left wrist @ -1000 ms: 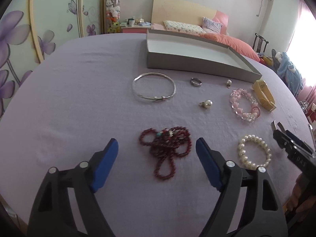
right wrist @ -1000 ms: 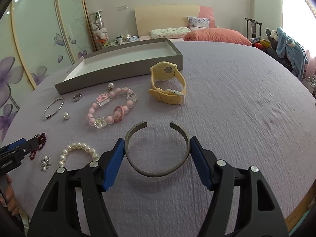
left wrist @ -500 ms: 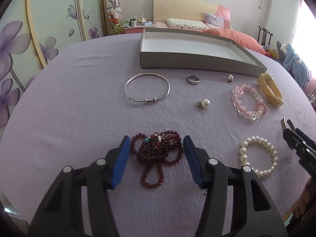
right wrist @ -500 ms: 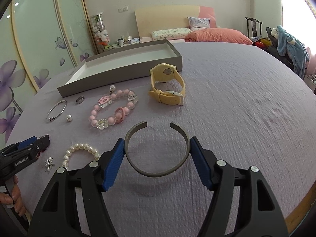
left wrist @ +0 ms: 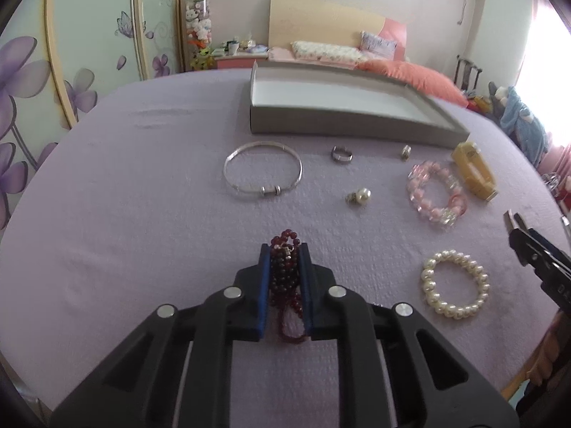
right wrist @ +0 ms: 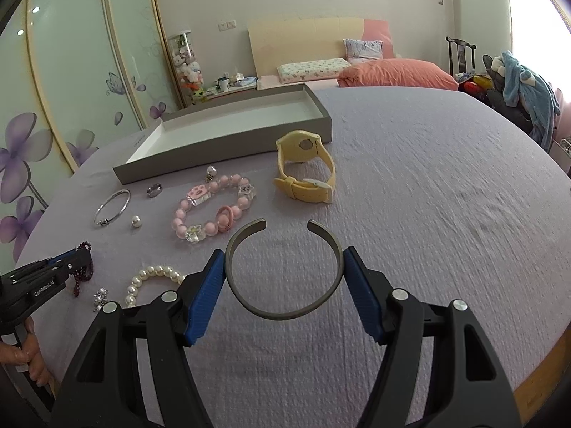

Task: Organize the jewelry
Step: 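Carry both pieces into the white tray and open both grippers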

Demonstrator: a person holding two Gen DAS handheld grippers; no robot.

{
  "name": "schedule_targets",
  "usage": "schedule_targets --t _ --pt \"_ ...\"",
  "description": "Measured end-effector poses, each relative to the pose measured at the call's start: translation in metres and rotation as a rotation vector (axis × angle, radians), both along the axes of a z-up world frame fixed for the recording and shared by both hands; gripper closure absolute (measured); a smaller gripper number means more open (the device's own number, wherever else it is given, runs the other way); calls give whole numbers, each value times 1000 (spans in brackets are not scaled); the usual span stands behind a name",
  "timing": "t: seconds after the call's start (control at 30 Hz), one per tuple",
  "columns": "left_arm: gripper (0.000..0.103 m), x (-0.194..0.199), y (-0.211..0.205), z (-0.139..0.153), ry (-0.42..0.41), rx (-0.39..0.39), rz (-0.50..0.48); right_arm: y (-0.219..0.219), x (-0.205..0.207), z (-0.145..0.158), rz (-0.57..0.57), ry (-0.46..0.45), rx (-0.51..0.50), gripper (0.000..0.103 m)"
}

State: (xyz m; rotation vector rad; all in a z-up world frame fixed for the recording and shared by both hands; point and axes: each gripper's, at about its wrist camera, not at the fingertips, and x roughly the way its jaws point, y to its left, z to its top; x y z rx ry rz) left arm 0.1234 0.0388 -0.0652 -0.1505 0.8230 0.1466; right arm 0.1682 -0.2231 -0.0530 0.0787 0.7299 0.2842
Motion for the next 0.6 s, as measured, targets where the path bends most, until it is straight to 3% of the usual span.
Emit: schedule_targets --t 0.27,0.6 --pt "89 -10 21 44 -98 -25 -17 0 9 24 45 -37 56 35" --pt "89 8 39 94 -164 -99 -56 3 36 69 116 -79 95 35"
